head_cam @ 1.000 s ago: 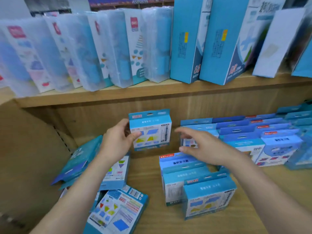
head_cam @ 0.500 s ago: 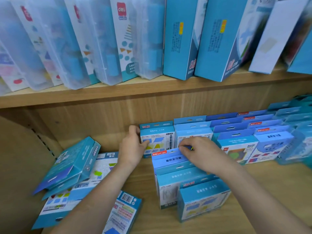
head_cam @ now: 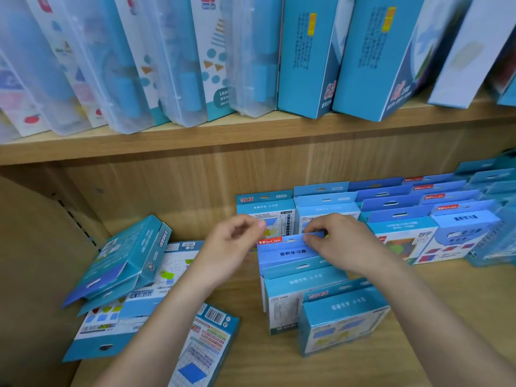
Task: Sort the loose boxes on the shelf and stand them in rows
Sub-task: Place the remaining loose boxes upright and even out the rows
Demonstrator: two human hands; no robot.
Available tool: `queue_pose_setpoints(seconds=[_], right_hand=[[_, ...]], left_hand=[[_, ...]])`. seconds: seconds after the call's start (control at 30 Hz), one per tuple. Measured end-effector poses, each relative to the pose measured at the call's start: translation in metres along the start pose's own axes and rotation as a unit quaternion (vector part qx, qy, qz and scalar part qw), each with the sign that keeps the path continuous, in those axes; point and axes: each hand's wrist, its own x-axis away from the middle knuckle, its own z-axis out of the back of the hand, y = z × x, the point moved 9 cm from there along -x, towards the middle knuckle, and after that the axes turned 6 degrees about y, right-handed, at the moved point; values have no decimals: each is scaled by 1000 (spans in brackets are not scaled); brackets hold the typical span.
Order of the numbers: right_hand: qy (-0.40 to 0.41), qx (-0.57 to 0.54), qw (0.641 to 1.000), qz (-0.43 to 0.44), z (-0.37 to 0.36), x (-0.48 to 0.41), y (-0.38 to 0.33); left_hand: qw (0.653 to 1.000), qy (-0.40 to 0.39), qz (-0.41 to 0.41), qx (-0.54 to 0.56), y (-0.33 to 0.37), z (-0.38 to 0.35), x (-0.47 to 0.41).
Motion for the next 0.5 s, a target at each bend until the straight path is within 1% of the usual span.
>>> queue_pose_setpoints(seconds=[0.07,0.1,0.17,0.2,0.27,0.3,0.33,0.37,0.4,0.43,0.5], right_hand=[[3,-11,1000,5,1,2,-2],[12,-11,1000,15,4,5,-3],[22,-18,998,53,13,17,-9],[1,-42,996,74,17,26,-12],[-98,-78,987,101,14,52,-18],[-154,-46,981,112,7,66,-18],[-187,22,974,127,0,77,-16],[-187,94,967,144,-6,81,-13],[-160,145,963,161,-7,82,-14],[-126,168,962,173,-7,80,-17],[-78,167,967,176,-1,77,-21]], left_hand=[[998,-55,-4,-35,-8,-18,14],[997,-61,2,-39,-14,-23,17],[999,-37,12,-28,-24,-22,17],[1000,-17,12,-23,-27,-18,17],[999,28,7,-31,-29,-6,18],[998,48,7,-39,-30,0,18],[997,65,10,-50,-33,6,19],[995,79,18,-56,-37,11,19],[994,89,26,-59,-39,15,21],[993,98,30,-54,-42,18,22],[992,111,44,-35,-46,21,24]])
